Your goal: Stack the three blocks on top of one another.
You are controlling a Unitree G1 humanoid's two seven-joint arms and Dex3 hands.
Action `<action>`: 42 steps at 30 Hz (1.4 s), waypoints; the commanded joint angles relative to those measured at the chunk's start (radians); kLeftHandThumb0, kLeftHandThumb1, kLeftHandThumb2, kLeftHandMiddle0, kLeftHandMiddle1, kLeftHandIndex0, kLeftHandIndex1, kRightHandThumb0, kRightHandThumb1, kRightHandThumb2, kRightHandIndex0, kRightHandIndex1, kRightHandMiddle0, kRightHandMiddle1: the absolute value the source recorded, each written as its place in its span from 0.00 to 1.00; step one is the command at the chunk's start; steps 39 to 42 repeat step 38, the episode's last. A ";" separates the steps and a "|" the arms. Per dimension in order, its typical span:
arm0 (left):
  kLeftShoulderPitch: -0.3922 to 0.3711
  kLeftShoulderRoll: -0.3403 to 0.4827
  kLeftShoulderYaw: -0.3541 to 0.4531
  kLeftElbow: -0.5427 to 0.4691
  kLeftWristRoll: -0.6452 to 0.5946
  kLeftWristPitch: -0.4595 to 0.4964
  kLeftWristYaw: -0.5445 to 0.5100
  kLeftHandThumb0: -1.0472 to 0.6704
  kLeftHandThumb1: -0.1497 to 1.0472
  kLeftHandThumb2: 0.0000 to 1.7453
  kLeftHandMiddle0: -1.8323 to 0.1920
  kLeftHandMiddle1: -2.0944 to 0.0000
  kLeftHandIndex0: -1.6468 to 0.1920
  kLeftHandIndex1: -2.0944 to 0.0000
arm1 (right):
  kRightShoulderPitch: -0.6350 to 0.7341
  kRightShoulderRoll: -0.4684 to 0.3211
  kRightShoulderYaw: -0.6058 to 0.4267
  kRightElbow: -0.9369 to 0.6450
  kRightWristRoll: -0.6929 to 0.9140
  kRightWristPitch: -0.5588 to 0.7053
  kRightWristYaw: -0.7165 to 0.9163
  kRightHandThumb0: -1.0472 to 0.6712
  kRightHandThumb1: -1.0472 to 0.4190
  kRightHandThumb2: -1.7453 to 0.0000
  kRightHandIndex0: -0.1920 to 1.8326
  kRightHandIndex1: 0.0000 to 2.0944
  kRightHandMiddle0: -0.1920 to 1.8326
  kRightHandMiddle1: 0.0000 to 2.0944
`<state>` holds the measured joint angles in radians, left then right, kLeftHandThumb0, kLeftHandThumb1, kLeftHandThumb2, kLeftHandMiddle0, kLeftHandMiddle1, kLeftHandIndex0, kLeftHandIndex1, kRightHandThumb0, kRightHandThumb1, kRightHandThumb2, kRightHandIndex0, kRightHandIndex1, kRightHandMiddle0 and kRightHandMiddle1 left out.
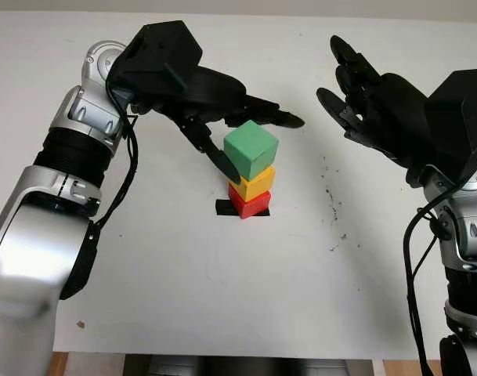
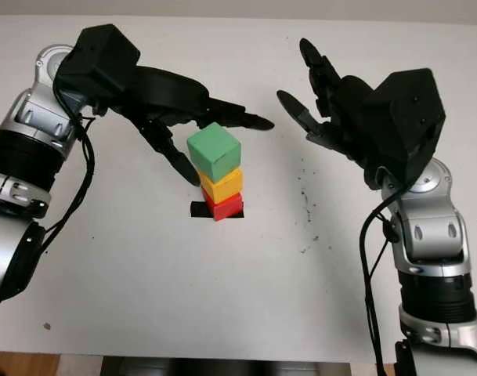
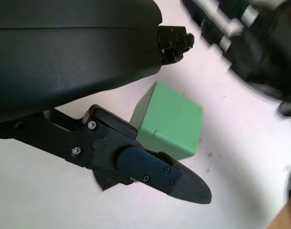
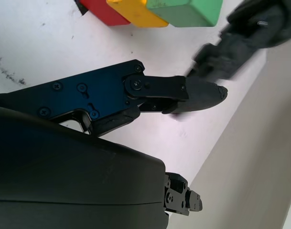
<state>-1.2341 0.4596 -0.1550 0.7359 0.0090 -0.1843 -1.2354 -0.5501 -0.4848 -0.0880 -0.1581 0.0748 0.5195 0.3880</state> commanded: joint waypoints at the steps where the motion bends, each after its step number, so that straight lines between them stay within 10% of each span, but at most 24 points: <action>1: 0.015 0.048 0.058 -0.041 -0.038 0.043 0.026 0.04 0.91 0.04 1.00 1.00 1.00 1.00 | 0.016 0.004 -0.015 -0.016 0.011 0.001 -0.005 0.18 0.00 0.76 0.00 0.00 0.02 0.02; 9: 0.168 0.133 0.248 -0.208 -0.196 0.217 0.175 0.00 1.00 0.29 1.00 1.00 1.00 1.00 | 0.031 0.033 -0.036 -0.008 0.040 -0.006 -0.034 0.21 0.00 0.74 0.00 0.00 0.02 0.03; 16: 0.412 0.043 0.416 -0.428 -0.330 0.344 0.514 0.06 1.00 0.36 1.00 1.00 1.00 1.00 | 0.078 0.107 -0.013 0.006 0.018 -0.074 -0.104 0.23 0.00 0.71 0.00 0.00 0.01 0.02; 32: 0.853 -0.187 0.385 -0.587 -0.203 0.014 0.909 0.13 1.00 0.33 1.00 1.00 1.00 1.00 | 0.190 0.292 -0.048 0.073 0.066 -0.213 -0.239 0.16 0.00 0.57 0.00 0.00 0.00 0.00; 42: 0.939 -0.250 0.349 -0.581 -0.160 -0.082 0.970 0.13 1.00 0.34 1.00 1.00 1.00 1.00 | 0.218 0.321 -0.054 0.046 0.100 -0.206 -0.264 0.18 0.00 0.57 0.00 0.00 0.00 0.00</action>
